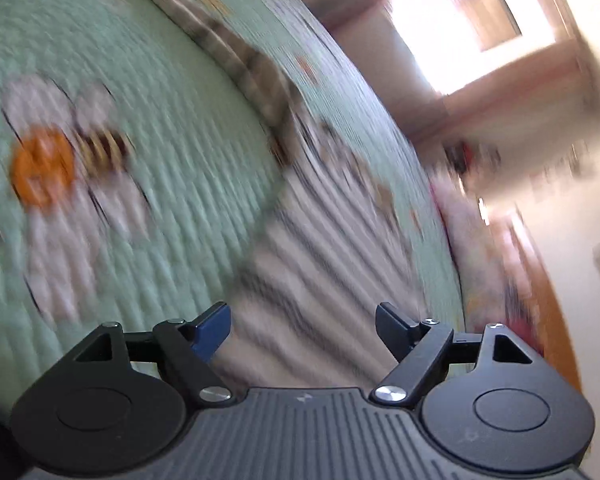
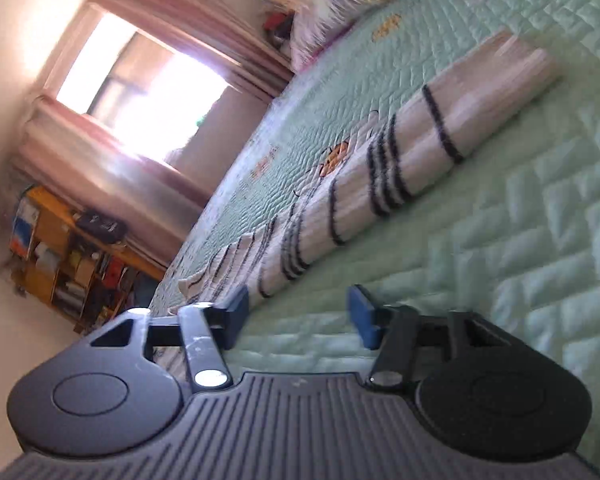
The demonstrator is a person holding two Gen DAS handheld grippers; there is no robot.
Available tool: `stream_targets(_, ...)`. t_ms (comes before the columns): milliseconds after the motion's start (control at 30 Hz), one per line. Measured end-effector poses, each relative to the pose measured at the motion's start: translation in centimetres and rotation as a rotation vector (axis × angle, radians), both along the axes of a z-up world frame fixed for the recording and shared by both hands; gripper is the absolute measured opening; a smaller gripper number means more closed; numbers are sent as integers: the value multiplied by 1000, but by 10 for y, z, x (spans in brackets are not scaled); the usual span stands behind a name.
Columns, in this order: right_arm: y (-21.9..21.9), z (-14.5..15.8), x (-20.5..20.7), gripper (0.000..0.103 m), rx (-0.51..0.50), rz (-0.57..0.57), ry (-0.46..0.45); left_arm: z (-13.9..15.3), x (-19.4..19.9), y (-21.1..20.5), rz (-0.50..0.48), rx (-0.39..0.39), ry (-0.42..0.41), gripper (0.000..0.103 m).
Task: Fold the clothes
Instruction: 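Grasp the sweater end with the left gripper and lift it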
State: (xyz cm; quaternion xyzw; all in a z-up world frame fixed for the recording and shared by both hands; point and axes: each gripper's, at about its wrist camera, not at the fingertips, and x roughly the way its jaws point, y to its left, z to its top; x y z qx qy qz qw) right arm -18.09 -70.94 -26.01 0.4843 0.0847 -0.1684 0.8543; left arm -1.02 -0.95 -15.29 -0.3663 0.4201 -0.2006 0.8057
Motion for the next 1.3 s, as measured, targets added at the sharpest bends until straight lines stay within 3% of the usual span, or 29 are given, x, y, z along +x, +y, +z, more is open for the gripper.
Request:
stream_targets(267,19,9,-12,48,-102,7,15,-29,137,71,336,-102,76,82)
stream_targets(500,22,5,-6,49,-111,1,10,-67,263,78,414,-158,163,85)
stream_targets(633,23,3,-3,49,-122,-4,20,-83,320,77,446,-239,148,102)
stream_targets(800,23,1,-1,49,-135,-10,31,-78,372,76,527,-165,122,101)
stream_targets(833,23,1,0,49,-137,-11,34,-76,378,78,538,-135,102,81)
stream_targets(867,23,1,0,49,-139,-12,35,-75,384,79,537,-93,91,25)
stream_targets(900,23,1,1,49,-140,-13,36,-76,388,82,526,-56,98,8)
stream_targets(1033,23,2,1,49,-137,-15,33,-64,360,98,589,9,-8,9)
stream_targets(1167,23,1,-1,49,-132,-16,25,-31,313,117,748,111,-122,9)
stream_targets(1233,22,2,-1,49,-130,-16,22,-34,304,131,795,106,-73,12)
stream_targets(1300,21,2,-1,49,-129,-16,19,-48,302,140,799,125,36,13)
